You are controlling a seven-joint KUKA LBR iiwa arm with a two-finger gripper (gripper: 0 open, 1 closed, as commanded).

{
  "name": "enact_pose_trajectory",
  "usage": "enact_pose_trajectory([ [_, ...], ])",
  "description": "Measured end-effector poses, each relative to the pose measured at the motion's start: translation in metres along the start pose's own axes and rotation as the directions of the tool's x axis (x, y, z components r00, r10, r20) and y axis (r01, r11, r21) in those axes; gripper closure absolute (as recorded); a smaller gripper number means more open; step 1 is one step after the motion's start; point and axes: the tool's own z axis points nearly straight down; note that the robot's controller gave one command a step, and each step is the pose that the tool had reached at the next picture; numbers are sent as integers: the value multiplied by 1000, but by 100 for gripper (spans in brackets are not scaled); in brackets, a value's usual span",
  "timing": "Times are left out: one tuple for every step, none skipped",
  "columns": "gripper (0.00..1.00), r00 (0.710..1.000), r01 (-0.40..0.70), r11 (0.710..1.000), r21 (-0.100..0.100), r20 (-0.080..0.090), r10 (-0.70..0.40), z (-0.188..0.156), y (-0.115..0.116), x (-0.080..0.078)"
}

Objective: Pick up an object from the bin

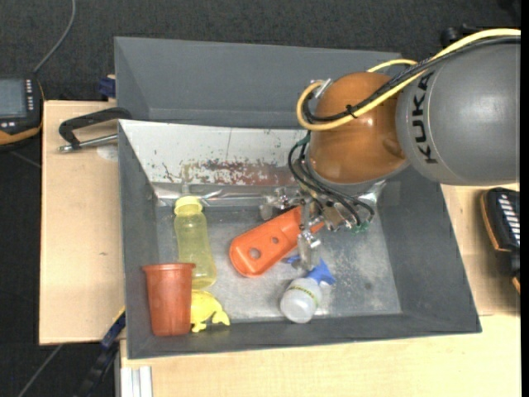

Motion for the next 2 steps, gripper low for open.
enact_pose_trajectory([
  [0, 998, -64, 998, -1, 7, 64, 15, -13, -34],
  [0, 982, 187, 982, 0, 4, -187, 60, -13, -21],
])
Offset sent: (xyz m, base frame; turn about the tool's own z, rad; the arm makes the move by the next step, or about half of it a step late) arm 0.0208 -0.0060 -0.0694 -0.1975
